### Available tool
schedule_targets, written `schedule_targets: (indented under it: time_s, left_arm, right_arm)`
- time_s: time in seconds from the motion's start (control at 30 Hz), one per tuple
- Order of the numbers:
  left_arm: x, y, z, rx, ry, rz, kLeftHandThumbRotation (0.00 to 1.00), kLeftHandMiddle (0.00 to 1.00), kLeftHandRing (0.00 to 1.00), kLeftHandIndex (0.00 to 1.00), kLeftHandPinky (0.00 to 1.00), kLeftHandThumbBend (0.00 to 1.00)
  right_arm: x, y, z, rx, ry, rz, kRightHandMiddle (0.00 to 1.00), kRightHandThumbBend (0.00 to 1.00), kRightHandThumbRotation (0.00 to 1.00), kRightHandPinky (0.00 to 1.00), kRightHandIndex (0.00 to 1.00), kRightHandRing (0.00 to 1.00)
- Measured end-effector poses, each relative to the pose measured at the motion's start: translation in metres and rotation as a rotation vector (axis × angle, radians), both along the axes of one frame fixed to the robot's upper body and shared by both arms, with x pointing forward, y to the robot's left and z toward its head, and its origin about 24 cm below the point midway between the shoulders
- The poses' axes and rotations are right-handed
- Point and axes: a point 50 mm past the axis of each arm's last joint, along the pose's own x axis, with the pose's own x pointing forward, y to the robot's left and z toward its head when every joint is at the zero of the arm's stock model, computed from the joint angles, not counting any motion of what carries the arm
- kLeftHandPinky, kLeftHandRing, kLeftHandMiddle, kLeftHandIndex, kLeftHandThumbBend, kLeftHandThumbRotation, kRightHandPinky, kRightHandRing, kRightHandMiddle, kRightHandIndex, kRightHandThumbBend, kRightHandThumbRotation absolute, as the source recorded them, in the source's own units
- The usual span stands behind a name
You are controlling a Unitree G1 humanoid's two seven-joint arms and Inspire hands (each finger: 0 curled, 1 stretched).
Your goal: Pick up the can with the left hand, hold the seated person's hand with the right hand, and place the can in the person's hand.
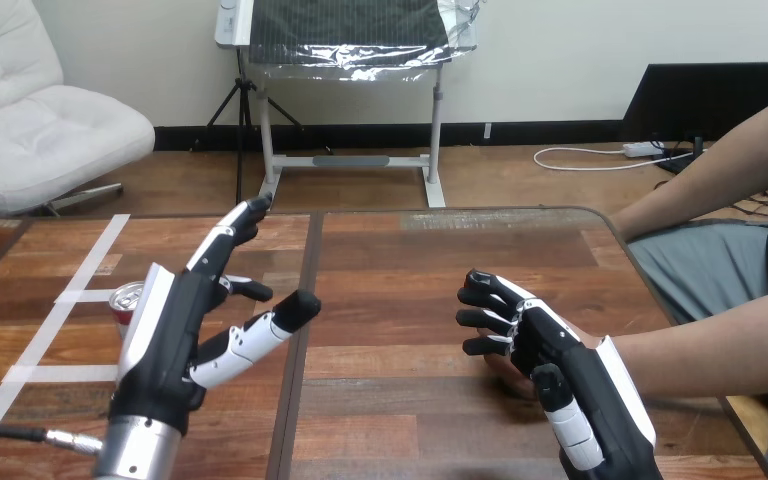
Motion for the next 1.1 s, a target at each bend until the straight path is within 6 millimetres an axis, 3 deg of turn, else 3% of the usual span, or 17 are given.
schedule_targets:
  time_s: [0.53,1.1]
  left_arm:
    - [0.0059,0.0079,0.0015,0.070,0.035,0.014,0.77,0.92,0.91,0.92,0.76,1.00]
    - [0.0084,0.0086,0.0036,0.079,0.042,0.022,0.79,0.92,0.92,0.92,0.81,0.90]
  right_arm:
    - [0.0002,0.0001,-0.0001,-0.006,0.000,-0.007,0.84,1.00,0.99,0.70,0.85,0.80]
    - [0.0025,0.0002,-0.0015,-0.006,0.030,-0.009,0.85,1.00,0.97,0.70,0.85,0.81]
